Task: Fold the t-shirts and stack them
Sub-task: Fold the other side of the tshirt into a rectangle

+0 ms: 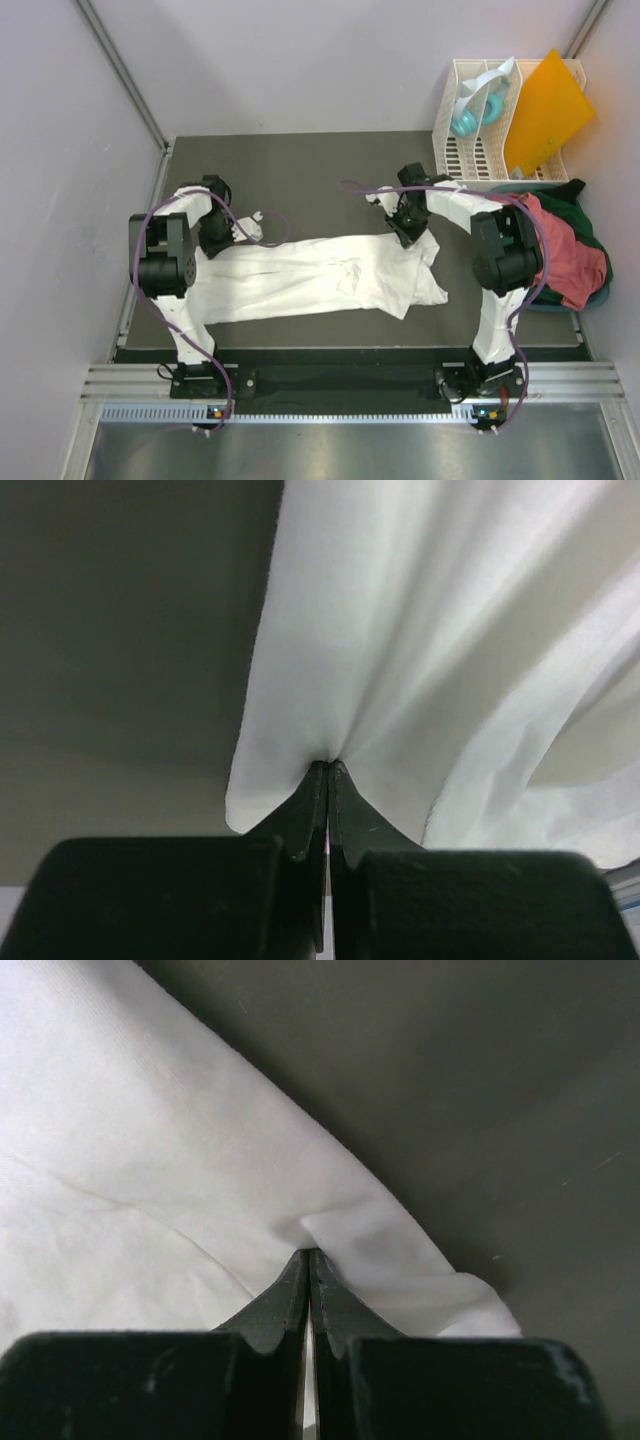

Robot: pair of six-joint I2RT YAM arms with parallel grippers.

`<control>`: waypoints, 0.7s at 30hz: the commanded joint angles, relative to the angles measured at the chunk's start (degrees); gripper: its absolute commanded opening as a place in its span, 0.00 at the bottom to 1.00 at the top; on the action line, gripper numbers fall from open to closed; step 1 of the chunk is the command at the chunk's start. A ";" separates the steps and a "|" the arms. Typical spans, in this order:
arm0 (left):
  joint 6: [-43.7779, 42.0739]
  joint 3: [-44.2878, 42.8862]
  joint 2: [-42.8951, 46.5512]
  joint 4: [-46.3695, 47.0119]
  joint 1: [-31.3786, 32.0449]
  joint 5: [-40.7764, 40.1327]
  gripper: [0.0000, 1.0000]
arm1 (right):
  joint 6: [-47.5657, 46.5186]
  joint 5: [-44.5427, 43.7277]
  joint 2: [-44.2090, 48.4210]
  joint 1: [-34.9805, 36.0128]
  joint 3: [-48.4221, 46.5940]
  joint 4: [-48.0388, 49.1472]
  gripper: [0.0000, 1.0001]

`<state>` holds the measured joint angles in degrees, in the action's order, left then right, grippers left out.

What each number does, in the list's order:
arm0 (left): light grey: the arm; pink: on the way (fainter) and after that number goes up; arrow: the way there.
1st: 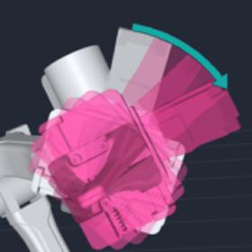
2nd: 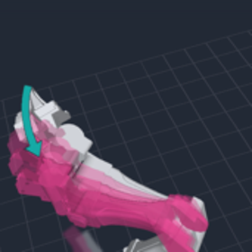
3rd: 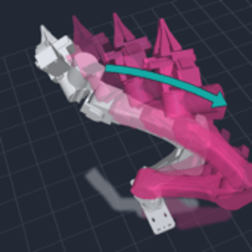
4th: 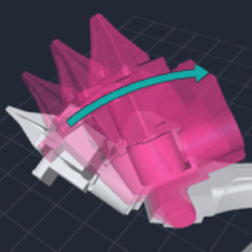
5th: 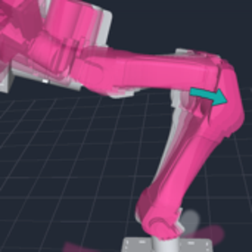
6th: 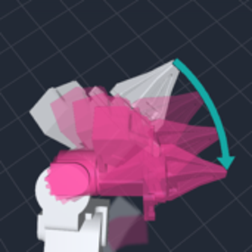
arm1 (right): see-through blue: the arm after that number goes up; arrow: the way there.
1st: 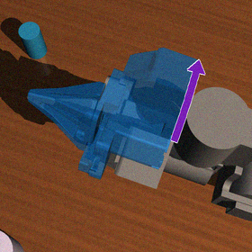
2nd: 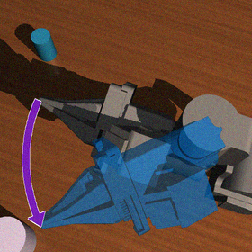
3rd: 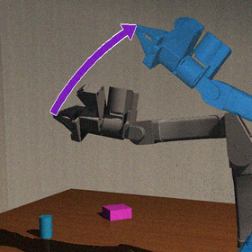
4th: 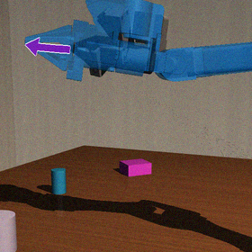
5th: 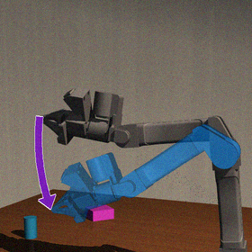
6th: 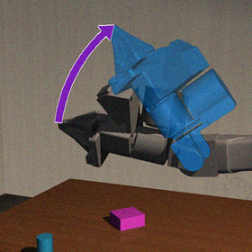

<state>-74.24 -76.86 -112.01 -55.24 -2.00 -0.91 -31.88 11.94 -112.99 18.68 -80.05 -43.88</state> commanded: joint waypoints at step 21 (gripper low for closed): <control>-2.84 2.16 7.94 2.87 -0.02 3.60 0.21 | -8.63 -8.69 -1.97 0.04 1.56 9.52 0.00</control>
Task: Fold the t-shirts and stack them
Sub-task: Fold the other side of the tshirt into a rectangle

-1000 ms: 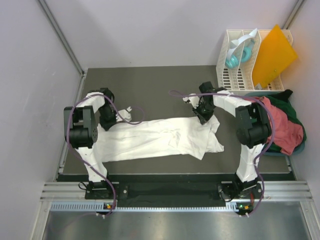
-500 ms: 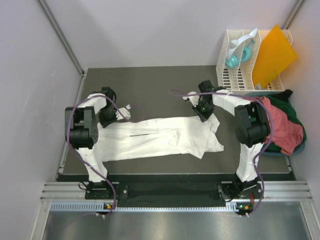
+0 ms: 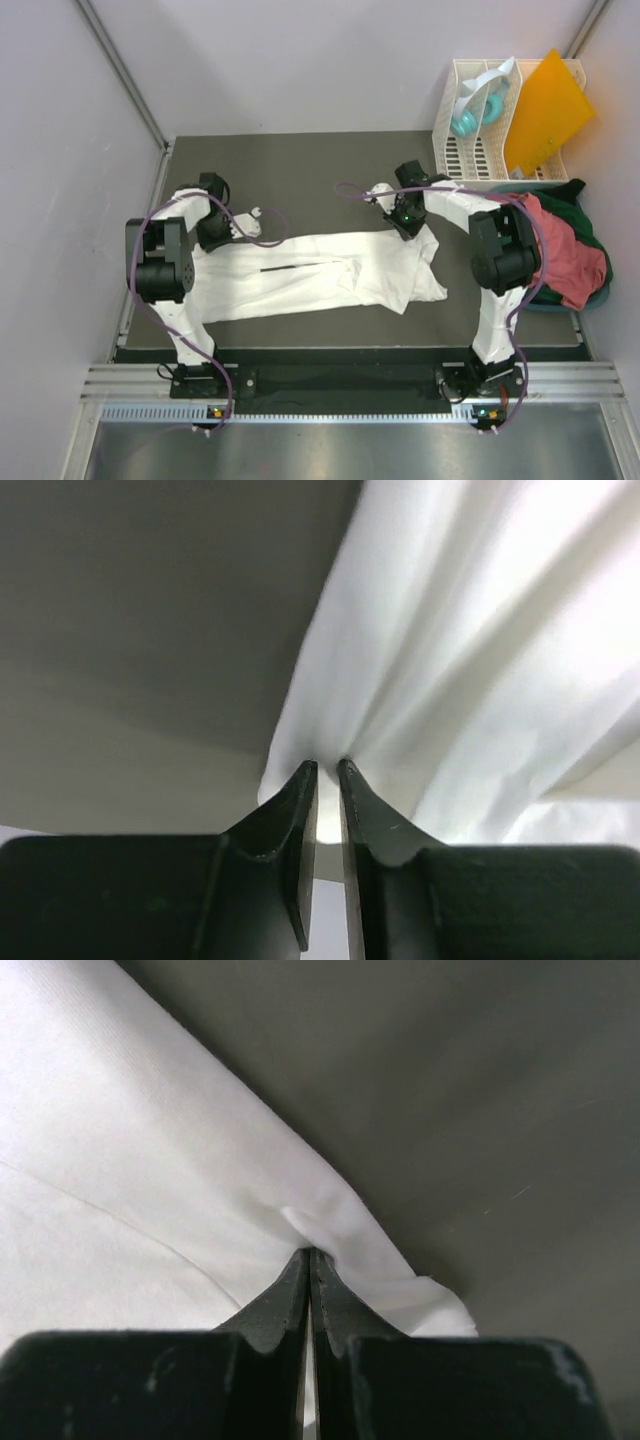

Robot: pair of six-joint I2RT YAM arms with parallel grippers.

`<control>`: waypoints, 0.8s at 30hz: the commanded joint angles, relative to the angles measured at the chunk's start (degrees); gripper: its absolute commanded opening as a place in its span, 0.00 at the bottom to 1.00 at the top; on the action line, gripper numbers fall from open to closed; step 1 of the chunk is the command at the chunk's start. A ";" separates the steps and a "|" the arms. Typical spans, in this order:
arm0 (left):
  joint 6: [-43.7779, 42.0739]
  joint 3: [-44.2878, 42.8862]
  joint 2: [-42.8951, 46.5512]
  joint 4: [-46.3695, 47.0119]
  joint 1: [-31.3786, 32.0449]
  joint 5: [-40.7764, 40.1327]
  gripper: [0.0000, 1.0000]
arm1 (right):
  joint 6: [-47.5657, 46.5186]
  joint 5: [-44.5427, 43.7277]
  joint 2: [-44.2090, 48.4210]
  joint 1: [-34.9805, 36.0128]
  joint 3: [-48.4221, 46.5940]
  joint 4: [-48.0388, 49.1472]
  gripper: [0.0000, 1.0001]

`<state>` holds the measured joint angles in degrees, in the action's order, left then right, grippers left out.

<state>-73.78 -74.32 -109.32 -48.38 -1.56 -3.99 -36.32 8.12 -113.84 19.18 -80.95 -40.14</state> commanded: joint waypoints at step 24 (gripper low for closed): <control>-9.80 -4.33 0.25 -15.42 -0.63 10.76 0.32 | -7.81 -0.65 3.98 0.86 0.97 -1.17 0.36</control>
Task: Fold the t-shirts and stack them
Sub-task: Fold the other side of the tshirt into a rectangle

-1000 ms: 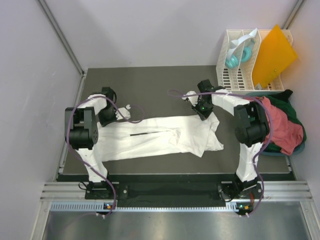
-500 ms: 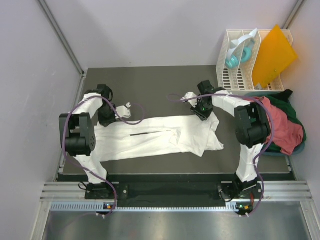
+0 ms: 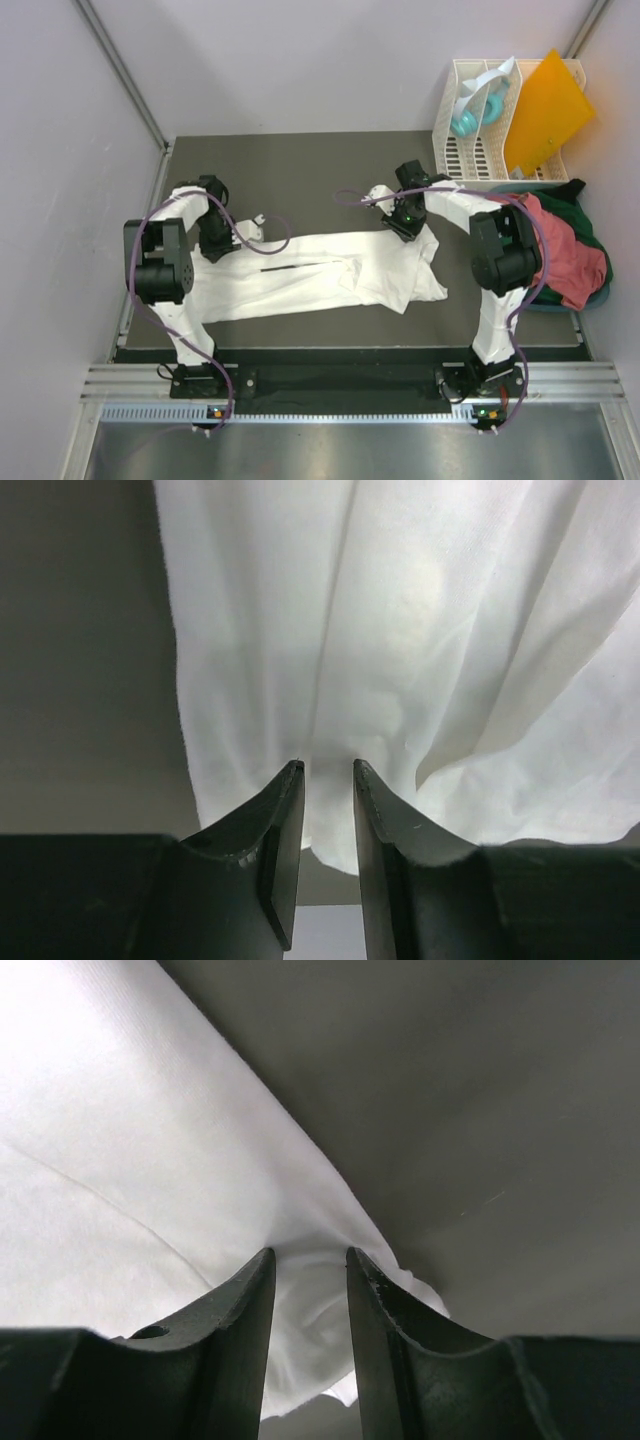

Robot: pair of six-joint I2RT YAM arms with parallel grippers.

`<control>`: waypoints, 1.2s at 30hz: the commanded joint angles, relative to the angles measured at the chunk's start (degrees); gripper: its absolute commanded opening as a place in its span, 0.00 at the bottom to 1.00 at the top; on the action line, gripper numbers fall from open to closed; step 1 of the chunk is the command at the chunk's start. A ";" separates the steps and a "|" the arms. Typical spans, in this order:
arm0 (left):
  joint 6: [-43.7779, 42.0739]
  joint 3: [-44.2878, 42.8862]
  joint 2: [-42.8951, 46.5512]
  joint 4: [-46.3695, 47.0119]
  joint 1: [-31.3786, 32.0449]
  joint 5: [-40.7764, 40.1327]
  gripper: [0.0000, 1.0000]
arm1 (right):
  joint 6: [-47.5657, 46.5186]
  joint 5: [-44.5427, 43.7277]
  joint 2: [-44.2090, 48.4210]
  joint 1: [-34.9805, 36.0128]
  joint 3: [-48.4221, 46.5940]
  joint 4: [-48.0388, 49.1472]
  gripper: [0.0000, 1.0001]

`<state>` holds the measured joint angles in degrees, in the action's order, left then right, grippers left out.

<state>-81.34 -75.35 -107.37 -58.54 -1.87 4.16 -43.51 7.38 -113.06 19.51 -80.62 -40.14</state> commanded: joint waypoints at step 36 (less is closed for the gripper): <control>-1.80 -7.62 -7.94 -12.56 0.37 1.64 0.38 | -0.70 -1.40 -1.99 2.03 -2.26 0.41 0.32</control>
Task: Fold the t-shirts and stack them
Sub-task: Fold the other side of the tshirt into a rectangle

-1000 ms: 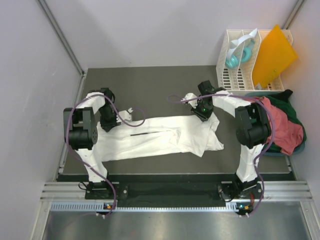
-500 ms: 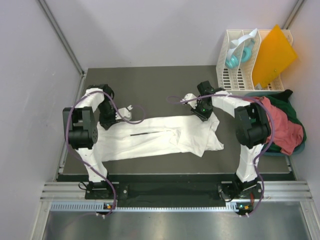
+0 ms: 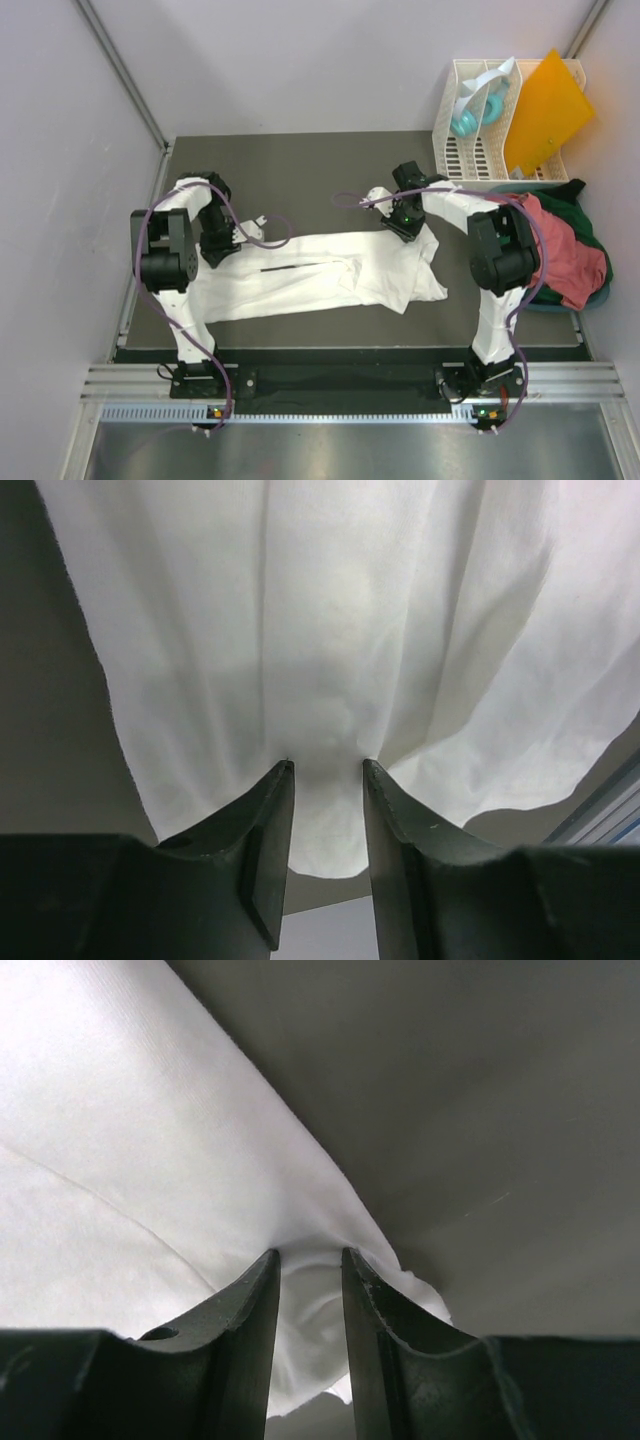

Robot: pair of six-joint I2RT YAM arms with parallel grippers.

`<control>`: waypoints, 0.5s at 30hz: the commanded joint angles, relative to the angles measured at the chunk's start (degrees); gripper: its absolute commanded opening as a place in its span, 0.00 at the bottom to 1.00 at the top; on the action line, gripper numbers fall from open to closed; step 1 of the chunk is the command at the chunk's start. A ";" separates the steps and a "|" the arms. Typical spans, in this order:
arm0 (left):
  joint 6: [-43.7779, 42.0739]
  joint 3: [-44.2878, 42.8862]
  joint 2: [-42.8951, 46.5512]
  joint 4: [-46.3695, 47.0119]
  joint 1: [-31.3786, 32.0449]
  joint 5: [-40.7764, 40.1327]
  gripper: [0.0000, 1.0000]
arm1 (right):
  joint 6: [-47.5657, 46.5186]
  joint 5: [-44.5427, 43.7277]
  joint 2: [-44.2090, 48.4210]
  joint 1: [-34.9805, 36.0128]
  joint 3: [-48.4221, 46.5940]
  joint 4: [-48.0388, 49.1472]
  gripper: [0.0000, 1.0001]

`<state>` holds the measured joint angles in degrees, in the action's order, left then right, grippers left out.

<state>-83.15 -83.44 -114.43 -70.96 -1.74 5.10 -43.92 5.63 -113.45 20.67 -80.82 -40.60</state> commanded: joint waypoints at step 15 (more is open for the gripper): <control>-0.08 -2.16 -0.62 -3.12 0.24 0.69 0.00 | -0.81 0.26 -2.83 1.04 -2.59 0.52 0.22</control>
<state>-82.52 -83.22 -115.90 -70.37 -1.67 4.64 -43.94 5.58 -114.10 20.99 -81.84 -41.67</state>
